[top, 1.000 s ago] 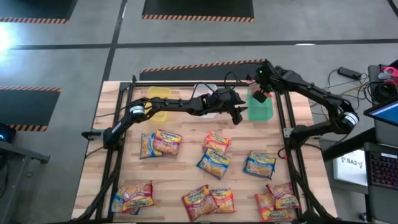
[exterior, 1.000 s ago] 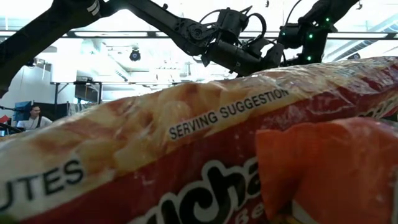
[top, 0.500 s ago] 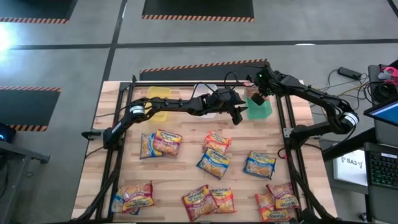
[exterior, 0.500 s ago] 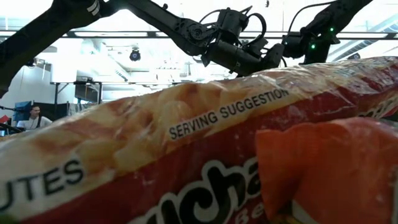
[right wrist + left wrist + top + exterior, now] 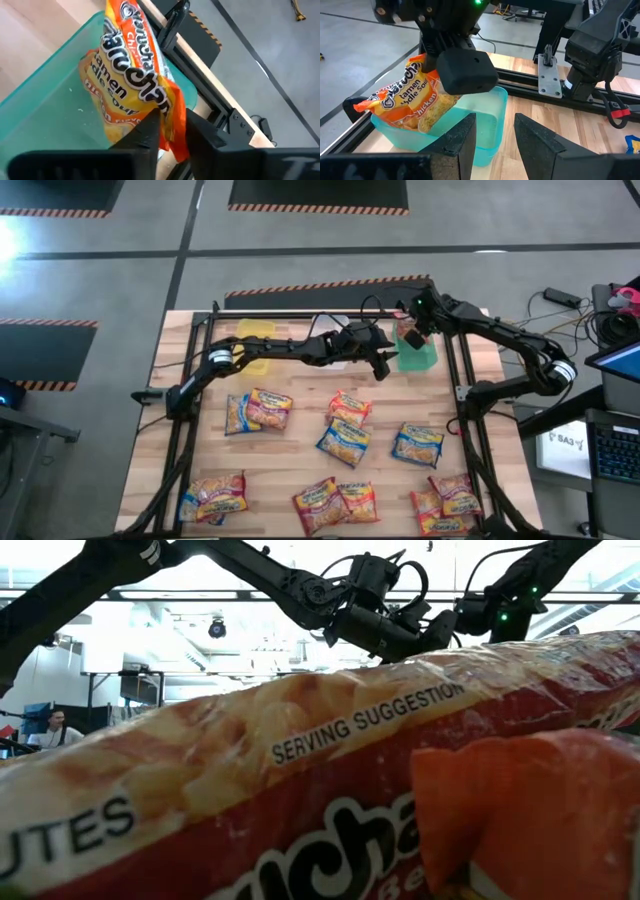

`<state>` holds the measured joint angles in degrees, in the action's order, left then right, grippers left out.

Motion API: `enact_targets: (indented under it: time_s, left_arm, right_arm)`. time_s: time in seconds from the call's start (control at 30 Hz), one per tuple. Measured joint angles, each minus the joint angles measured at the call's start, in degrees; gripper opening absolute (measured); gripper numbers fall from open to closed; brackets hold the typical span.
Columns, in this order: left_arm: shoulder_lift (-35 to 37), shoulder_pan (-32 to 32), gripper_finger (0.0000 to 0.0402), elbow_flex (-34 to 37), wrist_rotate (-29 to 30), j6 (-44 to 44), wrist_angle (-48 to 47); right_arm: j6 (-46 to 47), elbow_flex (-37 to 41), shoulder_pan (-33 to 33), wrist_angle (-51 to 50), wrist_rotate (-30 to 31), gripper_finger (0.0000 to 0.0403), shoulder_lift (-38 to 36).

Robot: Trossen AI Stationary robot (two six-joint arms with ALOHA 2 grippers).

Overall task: Sort Maruchan noodles
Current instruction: Put the top right orange noodle pack into the green bin

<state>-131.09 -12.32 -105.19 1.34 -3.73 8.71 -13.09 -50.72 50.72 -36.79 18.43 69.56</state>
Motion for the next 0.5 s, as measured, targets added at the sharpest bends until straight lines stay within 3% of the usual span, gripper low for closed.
enact_targets:
  time_s: [0.23,0.4,0.5]
  left_arm:
    - [0.00,0.00,0.0118,0.00,0.00,0.00,-0.73]
    - [0.00,0.00,0.0118,0.32,0.00,0.20,-1.60]
    - [0.00,0.00,0.0118,0.71,0.00,0.20,-1.64]
  right_arm:
    - [3.51,-3.84,-0.02,1.39,10.14,0.0110,-0.22]
    - [6.93,-7.89,-0.20,-2.52,7.41,0.0111,-0.96]
    - [11.17,-10.17,-0.15,-8.85,0.10,0.0109,-1.25]
